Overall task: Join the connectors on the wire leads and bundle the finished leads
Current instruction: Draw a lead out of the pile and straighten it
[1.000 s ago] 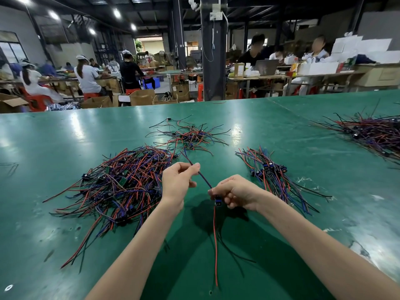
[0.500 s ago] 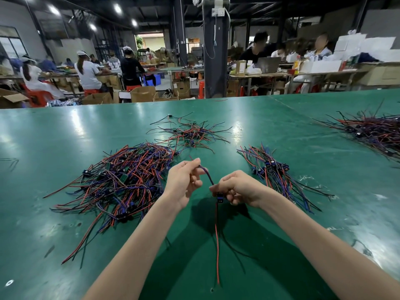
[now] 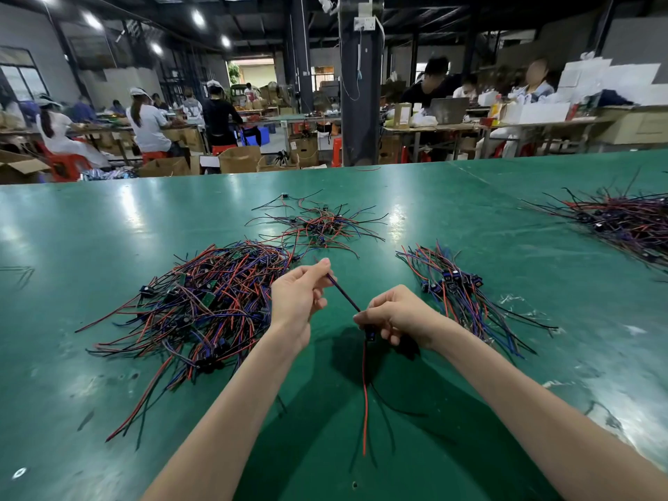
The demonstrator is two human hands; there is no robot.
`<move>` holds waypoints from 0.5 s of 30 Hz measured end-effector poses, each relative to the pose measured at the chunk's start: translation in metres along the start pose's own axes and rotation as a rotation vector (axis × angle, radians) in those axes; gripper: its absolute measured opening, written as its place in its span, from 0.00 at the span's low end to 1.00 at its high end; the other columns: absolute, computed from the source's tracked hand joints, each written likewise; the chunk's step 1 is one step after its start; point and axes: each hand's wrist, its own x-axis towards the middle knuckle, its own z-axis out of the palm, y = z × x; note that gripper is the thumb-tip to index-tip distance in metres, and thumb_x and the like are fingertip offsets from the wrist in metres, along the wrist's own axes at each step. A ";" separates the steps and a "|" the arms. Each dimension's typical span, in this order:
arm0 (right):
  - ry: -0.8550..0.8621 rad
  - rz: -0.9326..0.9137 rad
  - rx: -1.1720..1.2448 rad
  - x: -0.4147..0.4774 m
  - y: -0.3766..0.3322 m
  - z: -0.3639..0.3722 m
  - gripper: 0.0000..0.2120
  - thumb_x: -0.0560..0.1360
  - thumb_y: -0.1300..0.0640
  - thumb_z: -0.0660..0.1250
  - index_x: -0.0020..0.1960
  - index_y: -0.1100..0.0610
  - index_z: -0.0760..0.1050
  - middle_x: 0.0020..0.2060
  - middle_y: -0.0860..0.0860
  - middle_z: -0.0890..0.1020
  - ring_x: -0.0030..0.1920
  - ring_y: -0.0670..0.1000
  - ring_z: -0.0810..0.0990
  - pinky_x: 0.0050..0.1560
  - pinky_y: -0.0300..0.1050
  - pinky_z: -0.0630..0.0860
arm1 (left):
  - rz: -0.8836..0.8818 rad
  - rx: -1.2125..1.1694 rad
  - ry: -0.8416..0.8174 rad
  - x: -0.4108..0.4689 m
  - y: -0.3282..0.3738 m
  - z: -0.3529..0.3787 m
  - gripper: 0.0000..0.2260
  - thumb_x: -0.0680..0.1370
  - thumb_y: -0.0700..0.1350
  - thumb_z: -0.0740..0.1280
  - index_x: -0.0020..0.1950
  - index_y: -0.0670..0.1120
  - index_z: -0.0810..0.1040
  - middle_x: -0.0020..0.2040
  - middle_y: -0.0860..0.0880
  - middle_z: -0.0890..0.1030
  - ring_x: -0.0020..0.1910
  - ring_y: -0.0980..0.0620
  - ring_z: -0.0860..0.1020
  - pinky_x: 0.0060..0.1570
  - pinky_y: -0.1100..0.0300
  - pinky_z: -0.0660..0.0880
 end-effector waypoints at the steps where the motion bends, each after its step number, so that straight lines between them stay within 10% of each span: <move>1: 0.019 -0.004 0.002 0.000 0.000 -0.001 0.11 0.72 0.63 0.71 0.31 0.61 0.76 0.22 0.51 0.75 0.19 0.45 0.67 0.17 0.34 0.62 | -0.021 -0.015 -0.040 -0.002 -0.001 0.003 0.10 0.74 0.41 0.71 0.34 0.43 0.76 0.28 0.50 0.79 0.21 0.60 0.66 0.20 0.68 0.64; 10: -0.058 -0.033 -0.060 0.001 0.005 0.003 0.12 0.71 0.59 0.73 0.31 0.59 0.75 0.20 0.49 0.72 0.20 0.47 0.69 0.18 0.35 0.63 | 0.117 -0.025 0.116 0.001 0.002 -0.003 0.06 0.73 0.40 0.73 0.38 0.44 0.77 0.26 0.55 0.73 0.21 0.60 0.66 0.23 0.68 0.68; 15: 0.042 -0.016 -0.033 0.002 0.005 -0.002 0.11 0.72 0.61 0.72 0.31 0.60 0.77 0.21 0.50 0.76 0.20 0.47 0.67 0.17 0.35 0.62 | -0.078 -0.111 -0.080 -0.004 -0.002 0.003 0.08 0.74 0.40 0.71 0.36 0.43 0.75 0.27 0.51 0.76 0.21 0.60 0.64 0.19 0.69 0.63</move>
